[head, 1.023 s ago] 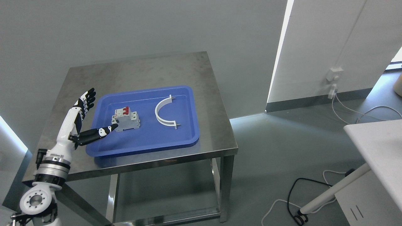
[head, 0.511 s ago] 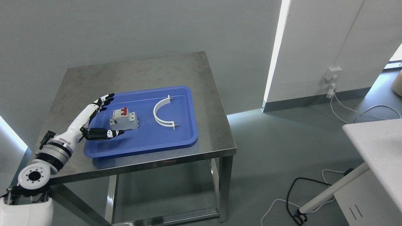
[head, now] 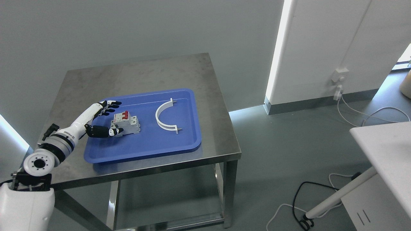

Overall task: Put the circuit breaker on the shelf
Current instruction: 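Close the left hand fingers around the circuit breaker, then lift the circuit breaker up out of the tray with the left hand, then carry the held breaker in the left hand toward the blue bin shelf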

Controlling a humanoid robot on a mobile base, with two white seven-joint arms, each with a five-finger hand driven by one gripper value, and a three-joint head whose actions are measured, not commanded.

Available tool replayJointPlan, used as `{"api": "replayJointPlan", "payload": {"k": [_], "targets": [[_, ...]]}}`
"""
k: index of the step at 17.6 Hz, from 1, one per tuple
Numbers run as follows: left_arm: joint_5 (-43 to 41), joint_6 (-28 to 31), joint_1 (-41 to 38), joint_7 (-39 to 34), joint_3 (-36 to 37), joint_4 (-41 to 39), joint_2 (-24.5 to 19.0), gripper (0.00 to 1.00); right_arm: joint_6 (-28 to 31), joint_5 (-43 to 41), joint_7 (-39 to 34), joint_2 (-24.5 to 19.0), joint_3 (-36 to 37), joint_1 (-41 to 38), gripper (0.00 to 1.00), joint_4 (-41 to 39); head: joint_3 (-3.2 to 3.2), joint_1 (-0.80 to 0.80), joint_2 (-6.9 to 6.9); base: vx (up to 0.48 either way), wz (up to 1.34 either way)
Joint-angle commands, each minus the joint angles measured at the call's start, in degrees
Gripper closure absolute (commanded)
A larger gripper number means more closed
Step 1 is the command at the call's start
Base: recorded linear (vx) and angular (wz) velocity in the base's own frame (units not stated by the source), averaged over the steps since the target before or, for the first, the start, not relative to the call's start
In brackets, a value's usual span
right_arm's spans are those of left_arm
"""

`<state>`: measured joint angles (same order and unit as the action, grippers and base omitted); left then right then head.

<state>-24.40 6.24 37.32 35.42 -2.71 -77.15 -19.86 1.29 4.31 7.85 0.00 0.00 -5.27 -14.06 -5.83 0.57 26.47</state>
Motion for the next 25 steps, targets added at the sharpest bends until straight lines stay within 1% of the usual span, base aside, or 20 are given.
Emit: {"api": "replayJointPlan", "payload": {"k": [1,2,3,4,5,6,8,10,12,13,14,15,16,17,20,21,23,24,25], "targets": [[-1.0,-0.4,0.8,2.2,1.2,5.0,-0.5,0.45,3.2,0.0,0.0,1.0,-1.1,0.0,0.00,0.0,0.00,0.00,0.00,0.012,0.01],[-1.0,-0.7,0.6,2.3,1.2,5.0,-0.5,0.48,3.2,0.0,0.0,1.0,-1.1,0.0,0.00,0.0,0.00,0.00,0.00,0.000,0.00],[-1.0,-0.9,0.3,2.3,1.1,5.0,-0.2,0.53,3.2,0.0,0.0,1.0,-1.1,0.0,0.00,0.0,0.00,0.00,0.00,0.000,0.00],[-0.9,-2.3,0.3,2.3,0.3,5.1,0.5,0.66,3.2,0.0,0.0,1.0,-1.1,0.0,0.00,0.0,0.00,0.00,0.00,0.002,-0.01],[-1.0,-6.2,0.3,2.3,-1.8,5.6,1.0,0.84,3.2,0.0,0.0,1.0,-1.1,0.0,0.00,0.0,0.00,0.00,0.00,0.002,-0.01],[-1.0,-9.1,0.4,1.9,-3.5,7.2,1.8,0.90,3.2,0.0,0.0,1.0,-1.1,0.0,0.00,0.0,0.00,0.00,0.00,0.000,0.00],[-0.6,-13.1,1.6,-0.3,-9.3,9.6,4.6,0.92,3.2,0.0,0.0,1.0,-1.1,0.0,0.00,0.0,0.00,0.00,0.00,0.000,0.00],[0.0,-16.9,3.5,-3.5,-18.1,9.2,11.9,0.92,3.2,0.0,0.0,1.0,-1.1,0.0,0.00,0.0,0.00,0.00,0.00,0.000,0.00],[0.5,-22.6,3.8,-5.2,-25.4,8.1,17.3,0.92,3.2,0.0,0.0,1.0,-1.1,0.0,0.00,0.0,0.00,0.00,0.00,0.000,0.00],[1.8,-26.1,3.7,-5.7,-27.9,7.6,18.8,0.91,3.2,0.0,0.0,1.0,-1.1,0.0,0.00,0.0,0.00,0.00,0.00,-0.002,0.01],[5.0,-30.4,3.6,-6.7,-30.1,7.5,18.9,0.90,3.2,0.0,0.0,1.0,-1.1,0.0,0.00,0.0,0.00,0.00,0.00,-0.002,0.01],[7.8,-33.1,2.8,-8.3,-30.9,6.8,18.9,0.88,3.2,0.0,0.0,1.0,-1.1,0.0,0.00,0.0,0.00,0.00,0.00,0.000,0.00],[8.7,-33.4,1.0,-10.2,-30.9,4.3,18.9,0.85,3.2,0.0,0.0,1.0,-1.1,0.0,0.00,0.0,0.00,0.00,0.00,0.000,0.00],[9.4,-33.4,-1.8,-13.5,-30.8,1.9,18.9,0.85,3.2,0.0,0.0,1.0,-1.1,0.0,0.00,0.0,0.00,0.00,0.00,-0.007,-0.03],[10.7,-33.1,-6.2,-28.4,-30.4,-1.7,18.9,0.87,3.2,0.0,0.0,1.0,-1.1,0.0,0.00,0.0,0.00,0.00,0.00,-0.033,-0.03],[10.8,-33.1,-8.7,-31.1,-29.6,-3.7,18.9,0.88,3.2,0.0,0.0,1.0,-1.1,0.0,0.00,0.0,0.00,0.00,0.00,-0.099,-0.04],[11.8,-33.8,-14.3,-31.0,-25.7,-7.0,18.9,0.88,3.2,0.0,0.0,1.0,-1.1,0.0,0.00,0.0,0.00,0.00,0.00,-0.122,-0.07],[13.7,-33.9,-17.0,-31.0,-24.3,-9.2,18.9,0.89,3.2,0.0,0.0,1.0,-1.1,0.0,0.00,0.0,0.00,0.00,0.00,-0.200,-0.14],[14.7,-33.9,-18.4,-30.6,-24.1,-10.6,18.9,0.90,3.2,0.0,0.0,1.0,-1.1,0.0,0.00,0.0,0.00,0.00,0.00,-0.200,-0.14]]}}
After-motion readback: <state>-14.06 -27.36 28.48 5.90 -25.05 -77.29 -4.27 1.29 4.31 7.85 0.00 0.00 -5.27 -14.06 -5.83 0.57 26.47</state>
